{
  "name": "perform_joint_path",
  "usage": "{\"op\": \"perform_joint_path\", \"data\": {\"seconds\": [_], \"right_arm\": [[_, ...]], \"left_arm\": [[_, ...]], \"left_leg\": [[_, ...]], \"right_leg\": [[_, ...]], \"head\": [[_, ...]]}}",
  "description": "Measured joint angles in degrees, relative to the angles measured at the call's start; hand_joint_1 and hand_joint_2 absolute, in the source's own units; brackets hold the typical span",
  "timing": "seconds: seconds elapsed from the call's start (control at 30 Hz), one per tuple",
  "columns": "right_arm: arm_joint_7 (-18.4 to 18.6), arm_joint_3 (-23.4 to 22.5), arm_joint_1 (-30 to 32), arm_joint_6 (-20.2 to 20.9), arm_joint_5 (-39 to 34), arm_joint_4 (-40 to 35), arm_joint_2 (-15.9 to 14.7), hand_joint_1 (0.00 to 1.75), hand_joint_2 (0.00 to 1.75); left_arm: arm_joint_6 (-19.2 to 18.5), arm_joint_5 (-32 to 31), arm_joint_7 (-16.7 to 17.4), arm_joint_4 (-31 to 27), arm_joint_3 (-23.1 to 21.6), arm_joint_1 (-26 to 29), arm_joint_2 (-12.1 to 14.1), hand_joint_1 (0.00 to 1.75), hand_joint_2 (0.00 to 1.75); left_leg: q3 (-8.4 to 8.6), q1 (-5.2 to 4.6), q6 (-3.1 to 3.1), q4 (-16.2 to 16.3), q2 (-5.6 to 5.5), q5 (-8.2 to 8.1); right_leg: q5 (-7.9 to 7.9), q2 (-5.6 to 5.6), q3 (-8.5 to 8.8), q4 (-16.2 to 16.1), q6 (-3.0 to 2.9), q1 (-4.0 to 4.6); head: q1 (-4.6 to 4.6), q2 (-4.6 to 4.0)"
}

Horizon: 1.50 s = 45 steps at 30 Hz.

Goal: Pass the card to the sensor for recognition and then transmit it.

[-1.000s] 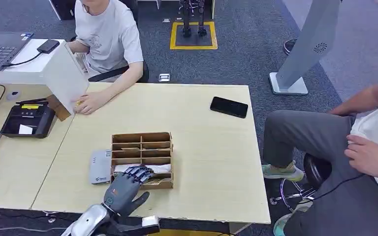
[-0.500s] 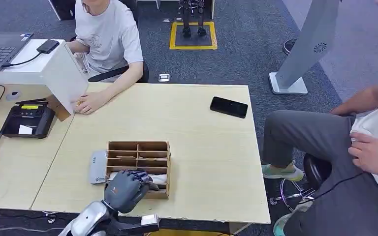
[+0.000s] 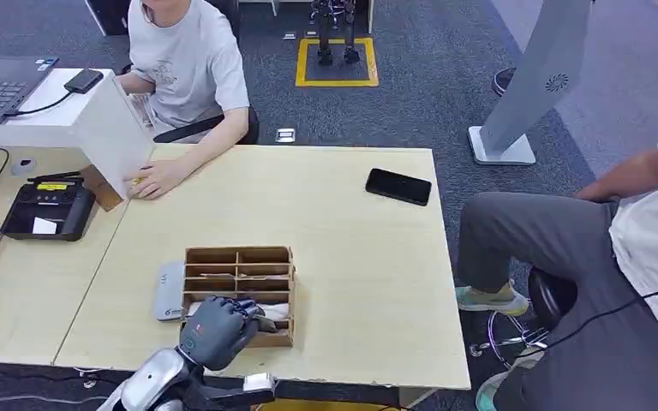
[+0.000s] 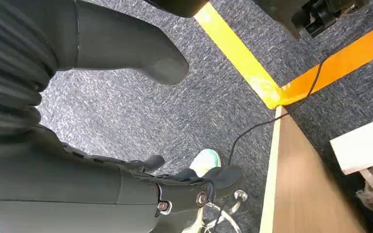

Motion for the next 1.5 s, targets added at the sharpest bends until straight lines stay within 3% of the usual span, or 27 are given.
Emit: {"op": "perform_joint_path", "data": {"seconds": [0.1, 0.2, 0.3, 0.57, 1.0, 1.07, 1.13, 1.27, 1.4, 1.5], "right_arm": [[0.0, -0.4, 0.0, 0.1, 0.4, 0.0, 0.0, 0.00, 1.75], [0.1, -1.0, 0.0, 0.1, 0.8, 0.0, 0.0, 0.00, 1.75], [0.1, -1.1, 0.0, 0.1, 0.8, 0.0, 0.0, 0.00, 1.75], [0.1, -1.2, -0.1, 0.1, 0.8, 0.0, 0.1, 0.00, 1.75], [0.1, -1.2, -0.3, 0.1, 0.8, 0.0, 0.3, 0.00, 1.75], [0.1, -1.2, -0.3, 0.2, 0.9, 0.0, 0.3, 0.00, 1.75], [0.0, -1.3, -0.3, 0.4, 0.9, 0.0, 0.3, 0.00, 1.75], [-0.2, -1.5, -0.4, 1.0, 1.6, 0.0, 0.3, 0.00, 1.75], [-0.2, -1.8, -0.5, 1.0, 1.9, 0.0, 0.3, 0.00, 1.75], [-0.2, -2.2, -0.6, 0.9, 1.9, 0.0, 0.3, 0.00, 1.75]], "left_arm": [[-1.6, 3.1, 0.0, -2.6, 1.3, -0.8, 3.4, 1.75, 1.75], [-6.8, 8.5, -1.3, -7.0, 6.3, -3.5, 8.4, 1.75, 1.75], [-8.5, 8.9, -2.0, -9.6, 10.1, -5.4, 10.7, 1.75, 1.75], [-8.9, 7.8, -2.4, -12.4, 13.0, -5.5, 11.9, 1.75, 1.75], [-8.6, 7.7, -2.3, -13.1, 13.1, -5.5, 12.3, 1.75, 1.75], [-8.2, 8.6, -1.2, -13.4, 13.3, -6.0, 13.3, 1.75, 1.75], [-9.8, 12.4, 0.3, -14.1, 14.4, -8.5, 16.0, 1.75, 1.75], [-18.9, 21.4, 0.4, -14.8, 18.6, -17.6, 21.6, 1.75, 1.75], [-26.9, 24.2, 1.1, -14.6, 22.2, -27.3, 25.5, 1.75, 1.75], [-26.7, 21.3, 4.8, -14.2, 24.4, -33.8, 27.7, 1.75, 1.75]], "left_leg": [[-0.04, 0.09, -0.06, 0.0, 0.01, 0.04], [-0.13, 0.14, -0.20, 0.0, -0.01, 0.14], [-0.12, 0.13, -0.20, 0.0, -0.02, 0.14], [-0.17, 0.08, -0.19, 0.0, -0.02, 0.13], [-0.17, 0.09, -0.20, 0.0, -0.02, 0.13], [-0.19, 0.12, -0.20, 0.0, -0.01, 0.14], [-0.26, 0.15, -0.23, 0.0, -0.02, 0.17], [-0.28, 0.17, -0.38, 0.0, -0.05, 0.29], [-0.45, 0.27, -0.39, 0.0, 0.04, 0.35], [-0.42, 0.15, -0.40, 0.0, 0.14, 0.35]], "right_leg": [[0.02, 0.02, -0.09, 0.0, -0.04, 0.09], [0.08, 0.00, -0.16, 0.1, -0.12, 0.15], [0.07, -0.01, -0.16, 0.1, -0.12, 0.14], [0.07, 0.00, -0.19, 0.1, -0.11, 0.09], [0.07, 0.00, -0.22, 0.1, -0.12, 0.09], [0.07, 0.01, -0.27, 0.1, -0.12, 0.13], [0.08, -0.01, -0.33, 0.1, -0.13, 0.16], [0.18, -0.04, -0.40, 0.2, -0.28, 0.19], [0.23, 0.06, -0.53, 0.2, -0.33, 0.30], [0.34, 0.10, -0.67, 0.2, -0.47, 0.27]], "head": [[-0.02, 0.00], [-0.04, 0.00], [-0.04, 0.00], [-0.02, 0.00], [-0.04, 0.00], [-0.04, 0.00], [-0.09, 0.00], [-0.02, 0.00], [-0.07, 0.00], [0.06, 0.00]]}}
